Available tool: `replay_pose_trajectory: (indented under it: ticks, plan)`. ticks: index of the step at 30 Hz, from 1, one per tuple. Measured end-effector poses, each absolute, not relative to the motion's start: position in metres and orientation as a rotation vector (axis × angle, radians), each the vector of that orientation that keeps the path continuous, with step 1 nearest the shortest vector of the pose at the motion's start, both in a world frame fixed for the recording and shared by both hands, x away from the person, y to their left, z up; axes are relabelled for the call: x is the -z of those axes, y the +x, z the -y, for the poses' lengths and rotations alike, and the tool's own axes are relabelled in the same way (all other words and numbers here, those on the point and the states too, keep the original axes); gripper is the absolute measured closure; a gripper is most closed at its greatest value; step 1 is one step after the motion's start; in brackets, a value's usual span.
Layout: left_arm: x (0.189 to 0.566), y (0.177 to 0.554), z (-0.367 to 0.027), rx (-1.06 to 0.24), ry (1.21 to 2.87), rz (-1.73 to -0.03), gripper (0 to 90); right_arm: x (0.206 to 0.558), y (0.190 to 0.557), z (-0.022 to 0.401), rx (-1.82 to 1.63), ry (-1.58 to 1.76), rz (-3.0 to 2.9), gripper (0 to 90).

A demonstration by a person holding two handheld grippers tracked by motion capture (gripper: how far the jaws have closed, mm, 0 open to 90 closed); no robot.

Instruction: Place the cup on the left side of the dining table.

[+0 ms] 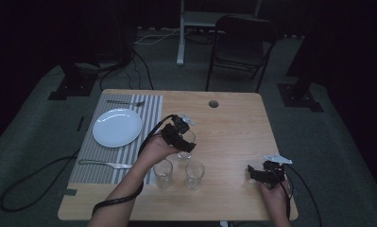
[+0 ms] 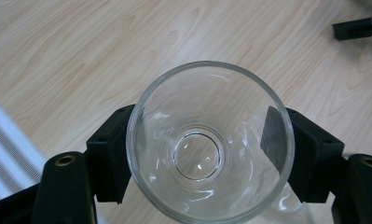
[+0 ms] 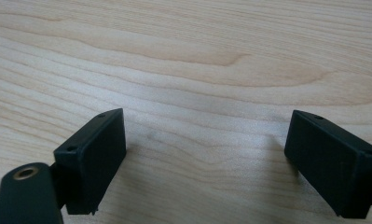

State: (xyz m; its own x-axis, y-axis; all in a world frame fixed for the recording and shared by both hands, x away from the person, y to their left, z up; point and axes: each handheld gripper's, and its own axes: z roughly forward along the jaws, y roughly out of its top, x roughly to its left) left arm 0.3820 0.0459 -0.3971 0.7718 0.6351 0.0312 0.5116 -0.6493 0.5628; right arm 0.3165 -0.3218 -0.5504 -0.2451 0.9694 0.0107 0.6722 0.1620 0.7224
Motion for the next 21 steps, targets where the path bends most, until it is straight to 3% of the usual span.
replay_pose_trajectory:
  ticks: [21]
  plan:
    - [0.392,0.376,-0.133,-0.402,2.353,-1.053,28.8,0.550,0.316,0.322,-0.857,1.554,-1.985,12.1]
